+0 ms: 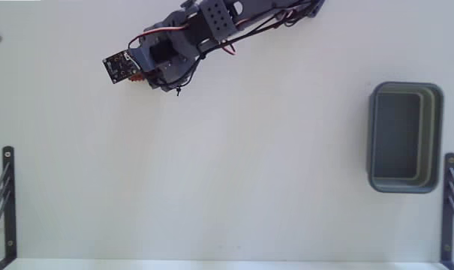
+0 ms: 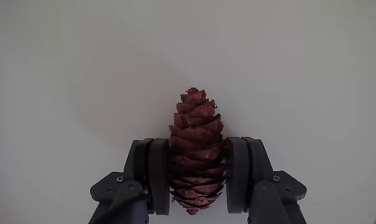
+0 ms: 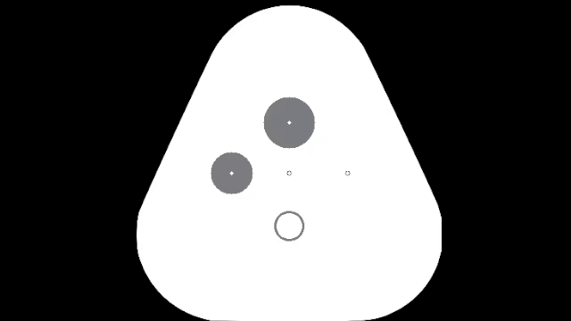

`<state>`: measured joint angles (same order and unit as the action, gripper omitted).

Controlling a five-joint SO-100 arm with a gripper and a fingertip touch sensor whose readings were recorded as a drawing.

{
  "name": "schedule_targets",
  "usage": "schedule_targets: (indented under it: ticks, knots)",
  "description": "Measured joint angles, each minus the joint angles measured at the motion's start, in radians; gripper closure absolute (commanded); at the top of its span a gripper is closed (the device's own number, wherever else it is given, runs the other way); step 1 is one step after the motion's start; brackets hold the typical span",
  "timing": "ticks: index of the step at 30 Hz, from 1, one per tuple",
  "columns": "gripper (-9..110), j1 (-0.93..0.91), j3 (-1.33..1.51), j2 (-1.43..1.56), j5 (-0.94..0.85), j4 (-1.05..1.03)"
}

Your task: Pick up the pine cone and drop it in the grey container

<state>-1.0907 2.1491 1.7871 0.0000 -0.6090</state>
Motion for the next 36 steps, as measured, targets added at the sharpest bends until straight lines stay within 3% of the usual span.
schedule_targets:
  ticks: [36]
  knots:
    - [58, 0.000, -0.005, 0.000, -0.002, -0.018]
